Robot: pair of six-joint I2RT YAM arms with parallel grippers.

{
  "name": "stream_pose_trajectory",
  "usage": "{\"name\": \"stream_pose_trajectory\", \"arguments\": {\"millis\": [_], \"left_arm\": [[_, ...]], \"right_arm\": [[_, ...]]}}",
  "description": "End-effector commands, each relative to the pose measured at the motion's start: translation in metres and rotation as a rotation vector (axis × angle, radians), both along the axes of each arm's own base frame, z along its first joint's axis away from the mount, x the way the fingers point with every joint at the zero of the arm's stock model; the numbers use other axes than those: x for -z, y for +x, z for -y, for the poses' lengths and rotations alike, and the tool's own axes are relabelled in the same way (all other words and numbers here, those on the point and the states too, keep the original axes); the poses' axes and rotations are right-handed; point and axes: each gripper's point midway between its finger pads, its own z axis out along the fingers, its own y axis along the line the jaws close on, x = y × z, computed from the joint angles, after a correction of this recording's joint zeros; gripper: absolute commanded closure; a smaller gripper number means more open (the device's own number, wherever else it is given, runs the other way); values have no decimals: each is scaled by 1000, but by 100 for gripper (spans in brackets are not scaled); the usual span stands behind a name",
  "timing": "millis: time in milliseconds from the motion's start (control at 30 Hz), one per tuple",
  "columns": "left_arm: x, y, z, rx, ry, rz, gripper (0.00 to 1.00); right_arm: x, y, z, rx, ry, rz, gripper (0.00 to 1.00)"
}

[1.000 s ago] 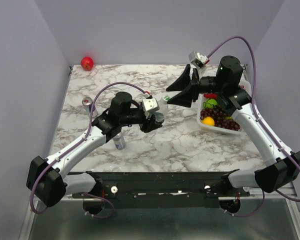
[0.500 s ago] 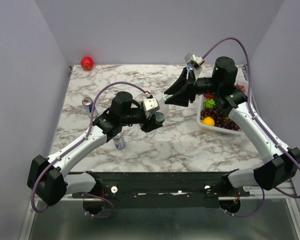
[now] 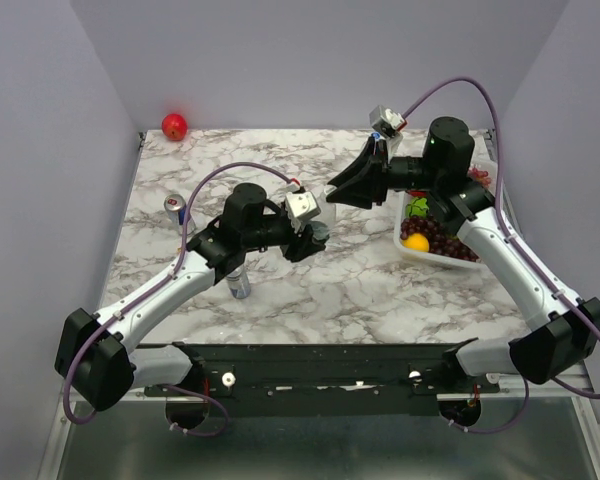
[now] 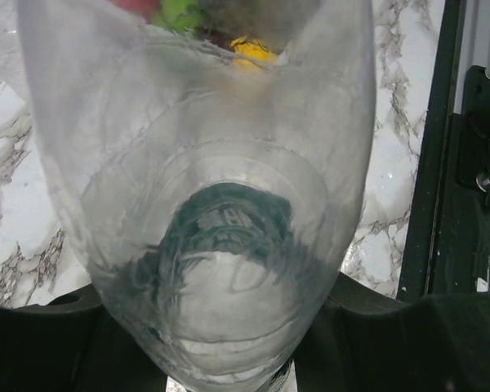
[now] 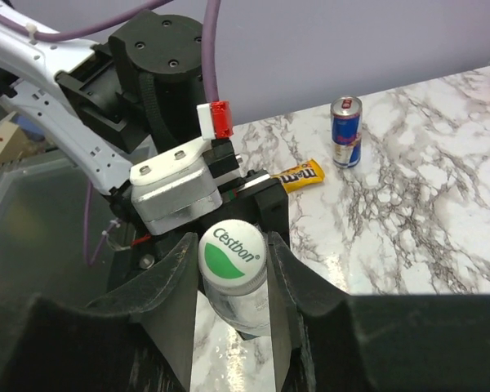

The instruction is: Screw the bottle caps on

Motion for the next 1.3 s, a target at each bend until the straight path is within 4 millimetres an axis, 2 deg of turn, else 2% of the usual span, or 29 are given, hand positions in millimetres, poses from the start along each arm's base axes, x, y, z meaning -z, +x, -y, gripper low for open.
{"name": "stream_pose_trajectory", "arguments": {"millis": [0,133,200,233,300,333,400,433,500,533,567,600,633,733,767,833,867,933,1000,1267], "left_arm": [[-19,32,-6,-175,-31,57,100],[-15,44,-16,-268,-11,66,100],[-15,40,-15,-247,-14,62,100],[-13,37,-14,-228,-11,57,83],[-10,28,-12,-186,-10,52,61],[-8,27,-12,-180,-5,48,40],[-5,24,-15,-174,9,53,23],[0,22,-18,-172,30,49,2],[6,21,-26,-176,72,61,1],[16,18,-32,-175,119,64,1],[17,18,-37,-183,136,77,1],[27,16,-43,-190,164,71,1],[35,17,-51,-210,206,77,1],[51,13,-67,-252,262,67,1],[51,12,-69,-255,262,68,1],[58,8,-72,-255,267,52,1],[57,5,-71,-245,258,45,1],[59,3,-71,-238,257,32,1],[59,3,-71,-234,254,34,1],[60,9,-70,-226,262,28,1]], "right_arm": [[7,11,-2,101,-20,9,76],[8,15,-1,127,-26,4,76],[9,17,-1,131,-30,7,76],[10,18,-1,132,-33,5,76],[11,20,-1,137,-42,15,77],[10,21,0,143,-44,22,77],[8,24,1,152,-56,46,77],[6,27,2,160,-63,61,77],[13,38,7,185,-108,79,77],[3,44,9,199,-105,99,77],[6,48,13,210,-123,82,78],[13,63,17,234,-149,81,78],[2,68,19,248,-151,110,78],[20,95,27,290,-221,108,79],[14,103,29,303,-223,129,79],[36,123,35,324,-281,101,80],[35,131,38,340,-288,107,80],[52,149,49,371,-320,68,80],[59,161,58,390,-338,76,80],[102,184,85,414,-405,74,80]]}}
